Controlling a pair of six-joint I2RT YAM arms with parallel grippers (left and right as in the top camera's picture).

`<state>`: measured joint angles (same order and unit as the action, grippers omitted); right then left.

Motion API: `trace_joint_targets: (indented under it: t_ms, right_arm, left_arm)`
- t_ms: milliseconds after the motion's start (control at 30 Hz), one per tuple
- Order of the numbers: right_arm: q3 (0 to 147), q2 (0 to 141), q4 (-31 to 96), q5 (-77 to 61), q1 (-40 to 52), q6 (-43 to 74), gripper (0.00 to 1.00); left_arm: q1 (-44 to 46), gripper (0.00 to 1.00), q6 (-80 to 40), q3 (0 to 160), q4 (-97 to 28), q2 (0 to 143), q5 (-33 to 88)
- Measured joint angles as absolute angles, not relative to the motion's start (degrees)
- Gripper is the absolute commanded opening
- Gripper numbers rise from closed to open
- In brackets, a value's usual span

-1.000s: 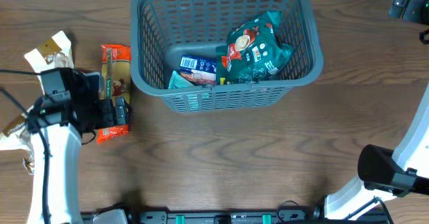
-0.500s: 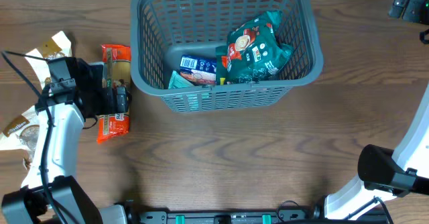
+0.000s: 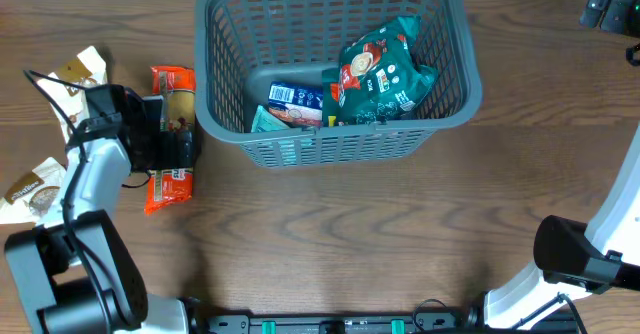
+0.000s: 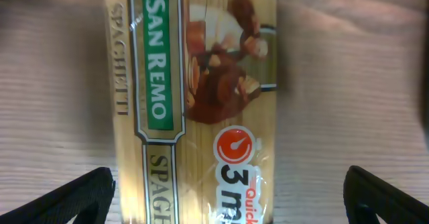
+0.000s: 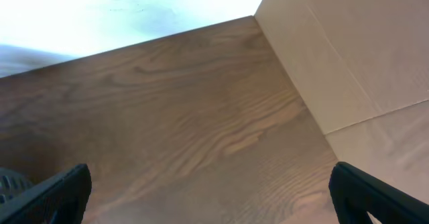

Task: Pack container
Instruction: 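Move the left gripper down over the San Remo spaghetti packet, then close the left gripper on the spaghetti packet and lift it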

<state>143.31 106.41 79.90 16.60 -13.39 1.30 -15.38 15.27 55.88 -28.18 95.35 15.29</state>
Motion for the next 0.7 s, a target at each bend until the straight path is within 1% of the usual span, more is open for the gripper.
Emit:
trace_joint_targets:
  t_ms: [700]
  right_arm:
    - [143.31, 106.41, 79.92, 16.6, -13.39, 1.3, 0.99]
  left_arm:
    - [-14.68, 0.98, 15.99, 66.17, -30.52, 106.21, 13.58]
